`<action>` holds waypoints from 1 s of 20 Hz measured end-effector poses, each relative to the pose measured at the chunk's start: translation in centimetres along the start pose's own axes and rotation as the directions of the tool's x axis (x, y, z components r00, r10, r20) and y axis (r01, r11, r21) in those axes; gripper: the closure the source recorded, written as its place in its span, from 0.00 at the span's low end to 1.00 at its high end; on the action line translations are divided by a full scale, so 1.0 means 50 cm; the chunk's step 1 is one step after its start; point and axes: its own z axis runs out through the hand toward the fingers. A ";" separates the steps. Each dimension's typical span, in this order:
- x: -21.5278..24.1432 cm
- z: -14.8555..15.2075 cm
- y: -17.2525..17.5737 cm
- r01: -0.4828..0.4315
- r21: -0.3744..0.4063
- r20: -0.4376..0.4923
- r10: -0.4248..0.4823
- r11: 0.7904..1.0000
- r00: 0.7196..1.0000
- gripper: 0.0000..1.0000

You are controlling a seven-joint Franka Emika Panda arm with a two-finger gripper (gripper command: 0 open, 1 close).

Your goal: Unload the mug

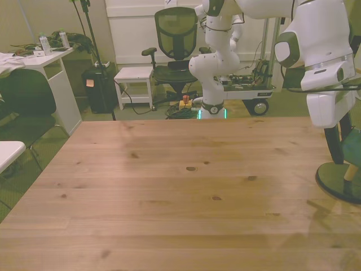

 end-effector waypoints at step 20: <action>-0.005 0.006 -0.011 -0.025 0.084 0.028 0.023 0.996 0.999 1.00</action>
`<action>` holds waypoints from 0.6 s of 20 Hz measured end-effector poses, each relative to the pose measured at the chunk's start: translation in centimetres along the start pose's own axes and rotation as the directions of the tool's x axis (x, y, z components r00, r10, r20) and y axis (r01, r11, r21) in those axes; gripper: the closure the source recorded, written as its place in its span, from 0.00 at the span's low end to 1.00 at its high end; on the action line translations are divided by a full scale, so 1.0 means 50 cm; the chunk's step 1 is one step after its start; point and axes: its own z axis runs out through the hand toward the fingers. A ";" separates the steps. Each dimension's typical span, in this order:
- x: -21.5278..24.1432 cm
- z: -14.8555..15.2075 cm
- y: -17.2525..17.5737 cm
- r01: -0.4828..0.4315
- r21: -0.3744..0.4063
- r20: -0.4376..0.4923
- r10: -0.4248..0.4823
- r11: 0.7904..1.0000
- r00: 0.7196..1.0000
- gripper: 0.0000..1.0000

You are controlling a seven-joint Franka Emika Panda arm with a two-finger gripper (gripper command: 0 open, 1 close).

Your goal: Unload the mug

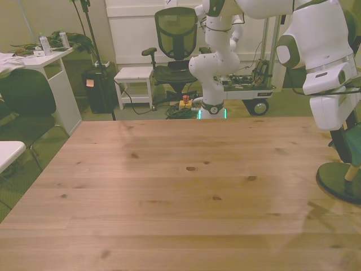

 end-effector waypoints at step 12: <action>0.005 -0.007 0.000 0.000 0.000 0.015 0.000 1.000 1.000 1.00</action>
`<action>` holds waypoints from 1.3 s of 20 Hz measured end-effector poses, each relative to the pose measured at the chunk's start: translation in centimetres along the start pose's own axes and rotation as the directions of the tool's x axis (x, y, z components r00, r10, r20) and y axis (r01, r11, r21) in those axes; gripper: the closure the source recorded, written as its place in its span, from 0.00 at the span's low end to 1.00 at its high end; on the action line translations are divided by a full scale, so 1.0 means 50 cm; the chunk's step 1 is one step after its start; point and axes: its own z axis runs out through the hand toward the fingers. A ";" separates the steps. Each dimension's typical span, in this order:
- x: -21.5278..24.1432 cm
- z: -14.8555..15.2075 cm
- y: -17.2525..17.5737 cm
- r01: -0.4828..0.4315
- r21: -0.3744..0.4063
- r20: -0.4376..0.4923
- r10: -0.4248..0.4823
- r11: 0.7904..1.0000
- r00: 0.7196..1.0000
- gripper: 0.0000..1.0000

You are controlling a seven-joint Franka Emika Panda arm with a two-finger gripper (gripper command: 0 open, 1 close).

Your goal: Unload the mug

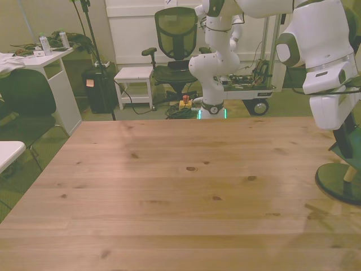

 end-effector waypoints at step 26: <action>0.023 -0.059 -0.006 0.000 0.017 -0.011 0.000 1.000 1.000 1.00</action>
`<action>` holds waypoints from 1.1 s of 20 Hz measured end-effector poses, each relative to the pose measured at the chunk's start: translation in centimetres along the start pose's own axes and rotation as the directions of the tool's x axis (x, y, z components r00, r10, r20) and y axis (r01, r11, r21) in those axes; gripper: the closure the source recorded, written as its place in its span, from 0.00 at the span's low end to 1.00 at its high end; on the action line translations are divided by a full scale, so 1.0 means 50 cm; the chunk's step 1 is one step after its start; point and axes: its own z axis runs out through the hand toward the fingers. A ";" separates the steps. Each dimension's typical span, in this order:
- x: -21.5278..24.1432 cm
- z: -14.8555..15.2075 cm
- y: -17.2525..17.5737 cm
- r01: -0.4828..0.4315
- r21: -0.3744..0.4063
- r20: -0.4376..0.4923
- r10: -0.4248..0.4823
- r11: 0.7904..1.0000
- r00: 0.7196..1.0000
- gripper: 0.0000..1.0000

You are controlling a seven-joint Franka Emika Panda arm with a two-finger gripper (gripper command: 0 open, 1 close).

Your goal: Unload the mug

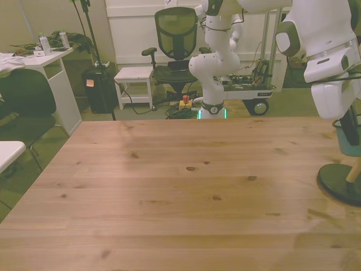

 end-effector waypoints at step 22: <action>0.049 -0.042 0.105 -0.116 0.012 0.036 0.116 0.993 0.993 1.00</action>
